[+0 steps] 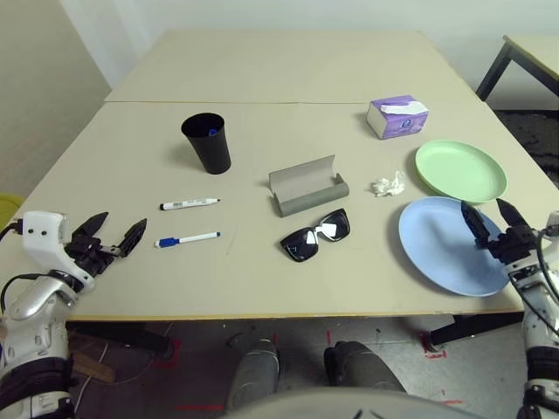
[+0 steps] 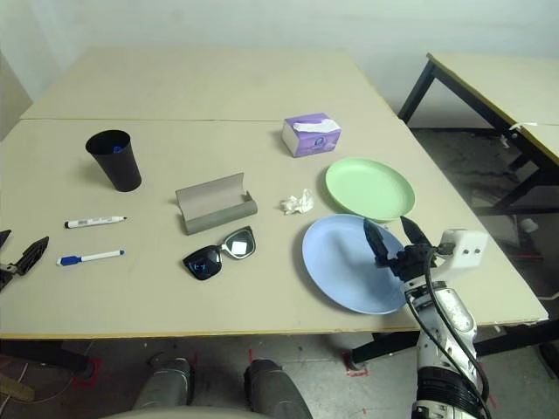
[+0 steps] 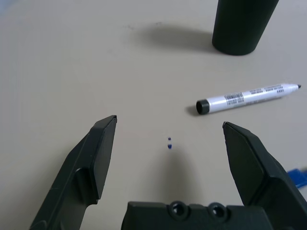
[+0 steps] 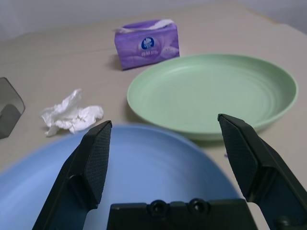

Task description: Organize and tidy the items on the table.

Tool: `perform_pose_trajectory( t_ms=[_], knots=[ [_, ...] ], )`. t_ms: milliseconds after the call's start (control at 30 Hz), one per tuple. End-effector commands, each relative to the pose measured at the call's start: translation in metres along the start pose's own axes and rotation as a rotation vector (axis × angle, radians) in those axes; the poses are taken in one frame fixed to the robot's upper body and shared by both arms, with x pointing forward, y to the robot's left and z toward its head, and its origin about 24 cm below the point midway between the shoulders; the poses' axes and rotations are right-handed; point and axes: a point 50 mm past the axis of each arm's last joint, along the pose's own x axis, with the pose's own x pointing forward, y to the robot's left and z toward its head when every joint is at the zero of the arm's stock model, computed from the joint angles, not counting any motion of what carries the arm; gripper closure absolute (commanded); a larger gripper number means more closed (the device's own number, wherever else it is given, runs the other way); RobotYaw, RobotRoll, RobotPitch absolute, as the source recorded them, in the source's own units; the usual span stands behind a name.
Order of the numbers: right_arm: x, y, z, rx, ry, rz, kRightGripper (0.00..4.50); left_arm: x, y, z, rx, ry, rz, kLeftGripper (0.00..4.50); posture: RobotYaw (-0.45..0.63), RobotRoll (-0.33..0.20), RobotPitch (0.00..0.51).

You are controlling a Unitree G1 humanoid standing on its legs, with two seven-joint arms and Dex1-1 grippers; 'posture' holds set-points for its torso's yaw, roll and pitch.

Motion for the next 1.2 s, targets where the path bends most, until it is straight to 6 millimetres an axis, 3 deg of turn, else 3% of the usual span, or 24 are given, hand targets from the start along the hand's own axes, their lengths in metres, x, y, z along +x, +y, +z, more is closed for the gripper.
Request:
perform_pose_trajectory(
  t_ms=[33, 533, 900, 1000, 1200],
  knots=[
    [-0.005, 0.001, -0.003, 0.015, 0.016, -0.008, 0.0, 0.004, 0.0, 0.0, -0.003, -0.007, -0.011, 0.02, 0.05, 0.0, 0.096],
    [-0.006, -0.013, 0.007, -0.024, 0.025, -0.018, 0.0, 0.004, -0.011, -0.007, -0.014, -0.012, -0.043, 0.02, 0.05, 0.0, 0.104],
    [-0.004, -0.025, 0.017, -0.058, 0.012, -0.034, 0.0, -0.004, -0.004, -0.017, -0.045, 0.005, -0.023, 0.02, 0.02, 0.0, 0.1],
    [-0.006, -0.026, 0.018, -0.064, 0.011, -0.037, 0.0, 0.001, -0.012, -0.012, -0.062, -0.041, -0.121, 0.02, 0.01, 0.0, 0.097],
    [-0.007, -0.028, 0.018, -0.068, 0.016, -0.039, 0.0, 0.004, -0.028, 0.017, -0.098, -0.138, -0.475, 0.02, 0.01, 0.0, 0.095]
  ],
)
